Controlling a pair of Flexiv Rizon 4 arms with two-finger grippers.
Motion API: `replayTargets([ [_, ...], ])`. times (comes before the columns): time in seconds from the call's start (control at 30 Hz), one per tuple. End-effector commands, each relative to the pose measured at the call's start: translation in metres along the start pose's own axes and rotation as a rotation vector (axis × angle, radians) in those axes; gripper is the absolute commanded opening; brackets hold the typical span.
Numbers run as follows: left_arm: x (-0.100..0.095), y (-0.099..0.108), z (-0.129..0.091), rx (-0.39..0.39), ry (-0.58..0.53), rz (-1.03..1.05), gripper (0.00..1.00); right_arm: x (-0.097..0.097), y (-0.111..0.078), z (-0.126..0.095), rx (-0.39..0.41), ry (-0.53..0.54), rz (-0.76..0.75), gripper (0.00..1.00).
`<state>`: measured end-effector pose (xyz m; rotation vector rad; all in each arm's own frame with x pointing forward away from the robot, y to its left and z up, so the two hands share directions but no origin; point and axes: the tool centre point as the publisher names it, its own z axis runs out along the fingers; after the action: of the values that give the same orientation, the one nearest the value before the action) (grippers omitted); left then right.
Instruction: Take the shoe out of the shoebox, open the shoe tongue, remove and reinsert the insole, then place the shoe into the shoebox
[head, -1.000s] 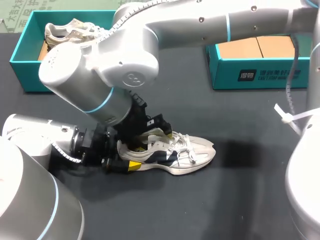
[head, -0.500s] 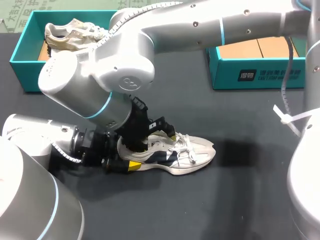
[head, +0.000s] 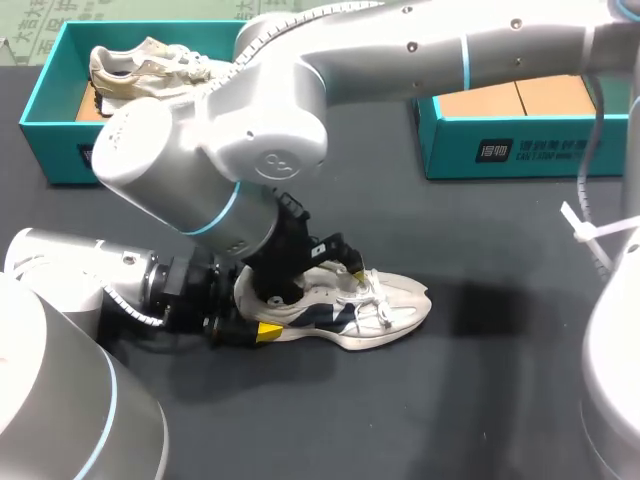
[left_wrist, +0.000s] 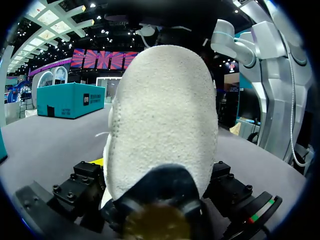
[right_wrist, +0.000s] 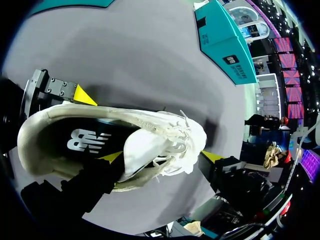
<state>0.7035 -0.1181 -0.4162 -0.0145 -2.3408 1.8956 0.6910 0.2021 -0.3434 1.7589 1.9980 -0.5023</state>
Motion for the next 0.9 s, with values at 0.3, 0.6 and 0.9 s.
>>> replayTargets([
  [0.3,0.001,0.001,0.000,0.000,-0.002,-0.001,0.00,-0.005,-0.002,-0.007,0.003,0.010,0.287,0.72],
  [0.6,0.001,0.001,0.000,0.000,-0.002,-0.001,0.00,-0.007,-0.001,-0.010,0.013,0.018,0.260,0.46],
  [0.9,0.001,0.001,0.000,0.000,-0.002,-0.001,0.00,-0.012,-0.003,-0.013,0.026,0.032,0.247,0.48],
])
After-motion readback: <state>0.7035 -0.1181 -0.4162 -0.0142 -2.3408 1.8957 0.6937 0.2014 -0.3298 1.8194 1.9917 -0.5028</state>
